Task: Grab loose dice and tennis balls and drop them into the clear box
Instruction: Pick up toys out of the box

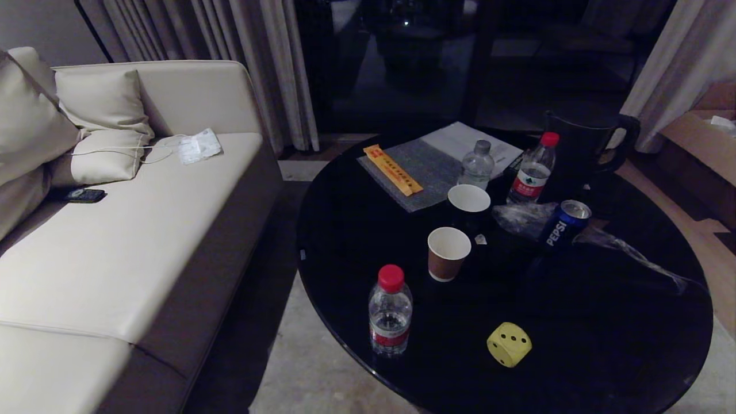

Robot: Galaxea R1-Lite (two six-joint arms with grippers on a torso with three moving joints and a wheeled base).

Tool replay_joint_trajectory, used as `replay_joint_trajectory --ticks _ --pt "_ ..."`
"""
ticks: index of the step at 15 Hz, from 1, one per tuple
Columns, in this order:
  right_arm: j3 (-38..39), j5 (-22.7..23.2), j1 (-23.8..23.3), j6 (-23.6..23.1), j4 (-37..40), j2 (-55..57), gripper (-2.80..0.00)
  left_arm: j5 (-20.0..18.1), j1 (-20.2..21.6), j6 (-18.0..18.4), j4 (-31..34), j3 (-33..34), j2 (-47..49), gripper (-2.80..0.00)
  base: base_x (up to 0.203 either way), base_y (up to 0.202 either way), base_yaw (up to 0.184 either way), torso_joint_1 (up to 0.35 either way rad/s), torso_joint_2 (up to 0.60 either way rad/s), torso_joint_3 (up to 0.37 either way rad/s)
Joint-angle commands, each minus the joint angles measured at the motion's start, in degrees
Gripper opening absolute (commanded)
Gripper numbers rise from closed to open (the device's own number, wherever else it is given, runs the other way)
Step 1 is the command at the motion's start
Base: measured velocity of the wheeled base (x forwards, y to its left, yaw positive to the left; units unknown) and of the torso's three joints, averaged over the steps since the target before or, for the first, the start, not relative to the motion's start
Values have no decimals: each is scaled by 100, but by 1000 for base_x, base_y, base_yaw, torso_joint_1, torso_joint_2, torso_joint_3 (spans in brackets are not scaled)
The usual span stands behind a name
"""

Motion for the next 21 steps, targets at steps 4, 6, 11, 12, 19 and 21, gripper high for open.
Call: replay_joint_trajectory --ticks 4,6,11,12,19,21 --pt "59 3 1 -5 -4 9 -280 -26 0 98 8 8 9 -280 0 0 0 2 6 -200" --pt "55 3 1 -5 -4 9 -280 -40 0 151 13 9 9 -280 0 0 0 0 0 -202" --pt "53 3 1 3 4 9 -280 -40 0 142 4 9 9 -280 0 0 0 2 1 -203" --pt "53 3 1 -13 5 9 -280 -40 0 134 13 9 9 -280 0 0 0 6 4 -122" --pt "-44 -4 1 -155 24 18 -280 -5 0 28 -5 9 9 -280 0 0 0 2 0 -18" --pt "-790 47 6 -117 364 446 -280 -5 0 28 -5 9 9 -280 0 0 0 0 0 0"
